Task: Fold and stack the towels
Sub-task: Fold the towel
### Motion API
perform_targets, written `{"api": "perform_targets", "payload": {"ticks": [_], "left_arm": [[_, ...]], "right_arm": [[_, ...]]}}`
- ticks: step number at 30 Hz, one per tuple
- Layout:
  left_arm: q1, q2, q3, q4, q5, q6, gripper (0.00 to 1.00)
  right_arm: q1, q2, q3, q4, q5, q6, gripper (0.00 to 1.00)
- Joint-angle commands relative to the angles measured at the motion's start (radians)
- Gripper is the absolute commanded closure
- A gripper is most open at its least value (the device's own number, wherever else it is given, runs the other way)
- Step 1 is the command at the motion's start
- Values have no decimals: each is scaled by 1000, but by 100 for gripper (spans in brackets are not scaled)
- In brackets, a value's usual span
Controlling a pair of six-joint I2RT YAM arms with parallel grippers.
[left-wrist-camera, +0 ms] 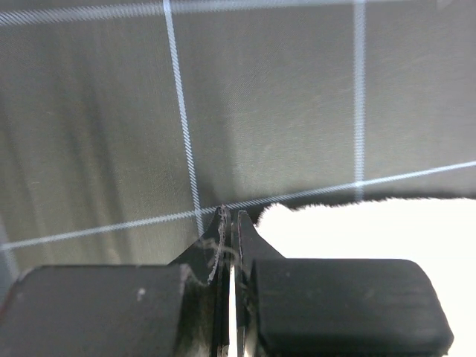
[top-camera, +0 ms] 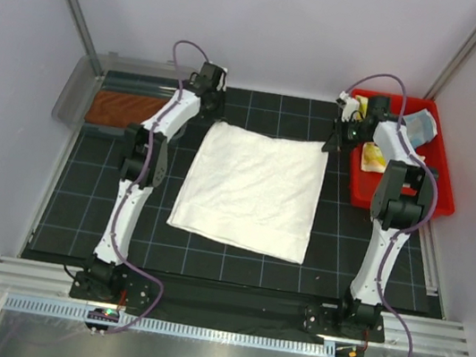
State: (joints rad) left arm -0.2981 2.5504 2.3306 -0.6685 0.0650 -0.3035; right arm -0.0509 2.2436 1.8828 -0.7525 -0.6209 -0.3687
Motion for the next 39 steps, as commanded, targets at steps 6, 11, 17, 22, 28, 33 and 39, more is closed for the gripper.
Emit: {"api": "perform_targets", "payload": {"ticks": [6, 11, 17, 22, 28, 33, 39], "left_arm": [[25, -226, -57, 122, -34, 23, 100], [57, -294, -181, 171, 7, 14, 100], [62, -384, -302, 201, 36, 30, 100], [70, -487, -451, 233, 35, 29, 100], [68, -659, -663, 273, 53, -5, 100], [70, -787, -839, 288, 42, -14, 100], [70, -909, -1033, 303, 18, -17, 100]], "right_arm": [[-27, -206, -170, 263, 50, 94, 99], [-49, -303, -281, 353, 52, 140, 99], [-49, -409, -427, 421, 41, 204, 99], [-44, -581, -635, 528, 78, 338, 99], [-32, -789, -810, 564, 147, 456, 99], [-17, -926, -957, 539, 217, 616, 99], [-6, -1055, -1085, 489, 279, 744, 99]]}}
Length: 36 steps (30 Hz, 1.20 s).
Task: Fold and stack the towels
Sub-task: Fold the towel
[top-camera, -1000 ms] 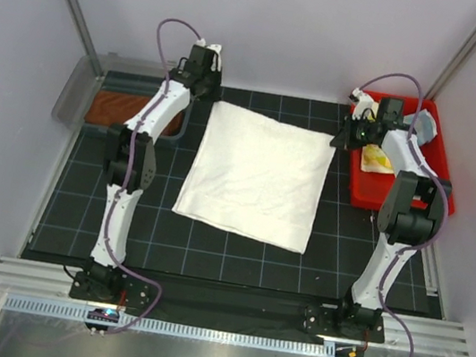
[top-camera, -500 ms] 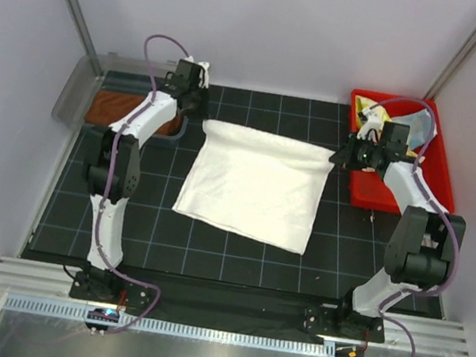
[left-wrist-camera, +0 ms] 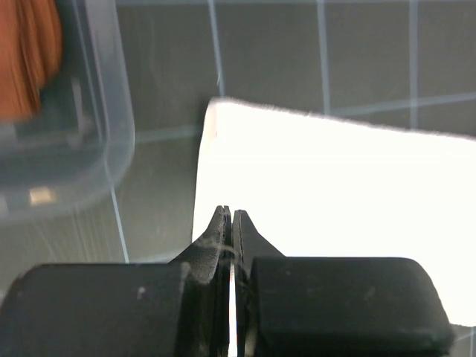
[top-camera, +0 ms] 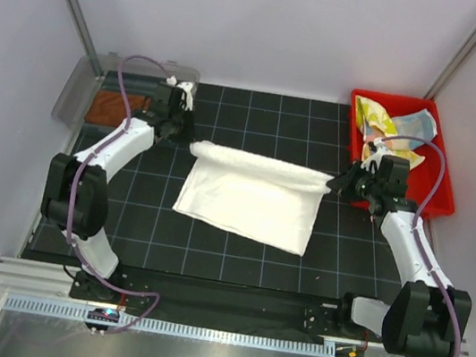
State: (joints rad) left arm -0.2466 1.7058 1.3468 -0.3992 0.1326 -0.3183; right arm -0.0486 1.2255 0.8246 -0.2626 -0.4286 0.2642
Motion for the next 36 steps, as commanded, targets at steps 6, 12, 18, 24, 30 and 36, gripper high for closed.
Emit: {"api": "perform_targets", "payload": {"ticks": [6, 12, 18, 24, 30, 36], "left_arm": [[18, -117, -152, 31, -53, -10, 100], [18, -163, -213, 40, -60, -34, 100], [17, -195, -276, 25, -62, -53, 100], [17, -239, -342, 23, -97, -93, 100], [17, -307, -390, 19, -106, -102, 100], [17, -313, -400, -26, -157, -122, 100]], "right_arm": [[29, -122, -156, 11, 74, 187, 99], [49, -204, -260, 28, 76, 237, 99], [81, -309, -334, -24, 139, 303, 96], [81, -388, -370, -92, 165, 319, 94], [81, -469, -397, -89, 166, 320, 94], [81, -517, -458, -78, 128, 411, 82]]}}
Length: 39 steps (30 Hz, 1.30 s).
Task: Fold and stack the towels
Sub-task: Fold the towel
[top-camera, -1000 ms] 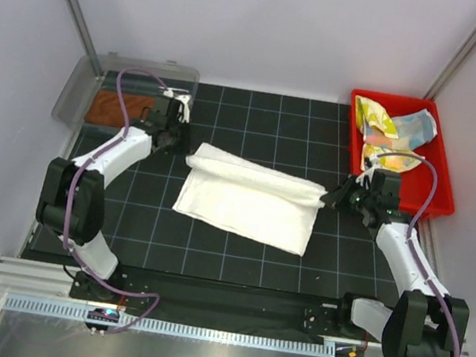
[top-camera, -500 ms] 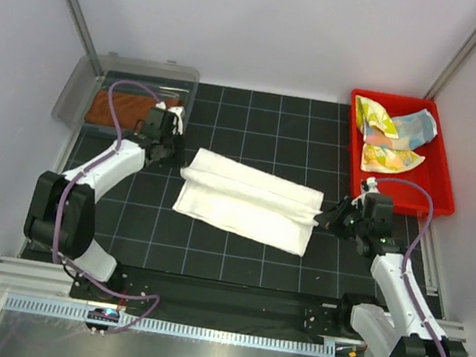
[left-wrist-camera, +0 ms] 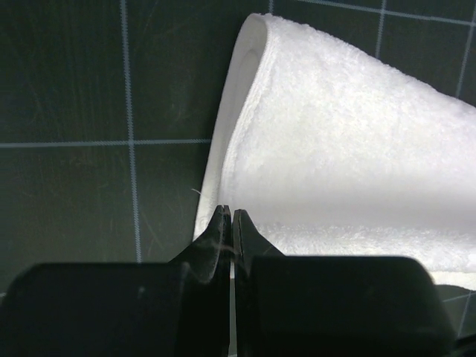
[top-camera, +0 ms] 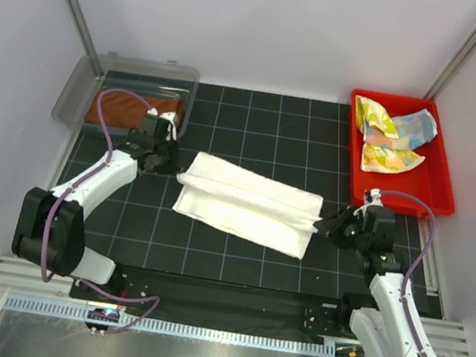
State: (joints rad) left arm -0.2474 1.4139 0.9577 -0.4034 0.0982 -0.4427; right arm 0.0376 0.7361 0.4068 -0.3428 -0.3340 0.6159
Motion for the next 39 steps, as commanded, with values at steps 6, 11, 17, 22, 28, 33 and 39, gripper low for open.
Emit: {"api": "perform_targets", "payload": {"ticks": [6, 11, 17, 22, 28, 33, 39], "left_arm": [[17, -67, 27, -126, -190, 7, 52], [17, -66, 113, -218, -138, 33, 38], [16, 49, 115, -244, -5, -30, 41], [16, 82, -2, -135, 69, -131, 35], [17, 111, -60, -95, 67, -221, 37], [17, 17, -165, -28, 69, -290, 41], [11, -138, -238, -28, 43, -350, 39]], "right_arm": [[-5, -50, 12, -160, 56, 85, 54], [-5, -20, 153, -182, 58, 88, 54], [39, 206, 219, -191, 65, 126, 55], [131, 272, 182, -228, 99, 248, 56], [269, 275, 145, -202, 179, 347, 57], [308, 322, 90, -180, 243, 363, 57], [311, 327, 76, -176, 299, 328, 56]]}}
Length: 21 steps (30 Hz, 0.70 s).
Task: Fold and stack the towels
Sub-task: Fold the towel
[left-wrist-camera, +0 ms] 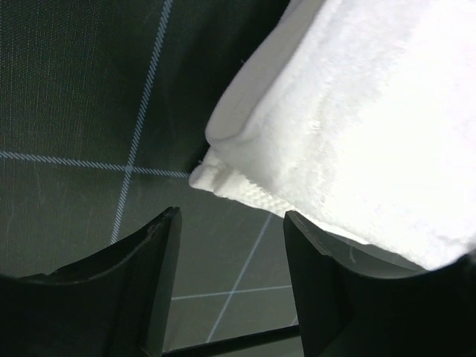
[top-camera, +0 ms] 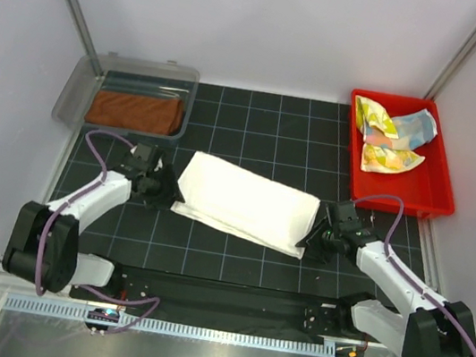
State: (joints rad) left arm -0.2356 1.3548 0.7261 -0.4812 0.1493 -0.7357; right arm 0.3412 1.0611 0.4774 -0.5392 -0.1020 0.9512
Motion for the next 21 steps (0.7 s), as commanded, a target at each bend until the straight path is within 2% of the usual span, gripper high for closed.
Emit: {"api": "perform_targets", "payload": {"ticks": [1, 5, 13, 17, 21], "left_arm": [[-1, -92, -10, 52, -14, -62, 38], [-2, -108, 24, 65, -57, -42, 36], [10, 61, 78, 107, -50, -7, 37], [12, 90, 72, 142, -73, -24, 34], [10, 98, 75, 164, -82, -34, 34]], "right_arm": [[7, 13, 9, 21, 73, -20, 56], [7, -10, 20, 25, 94, -25, 56], [7, -81, -9, 51, 24, 61, 56], [7, -98, -74, 100, -31, 121, 56], [12, -125, -94, 114, -21, 138, 56]]}}
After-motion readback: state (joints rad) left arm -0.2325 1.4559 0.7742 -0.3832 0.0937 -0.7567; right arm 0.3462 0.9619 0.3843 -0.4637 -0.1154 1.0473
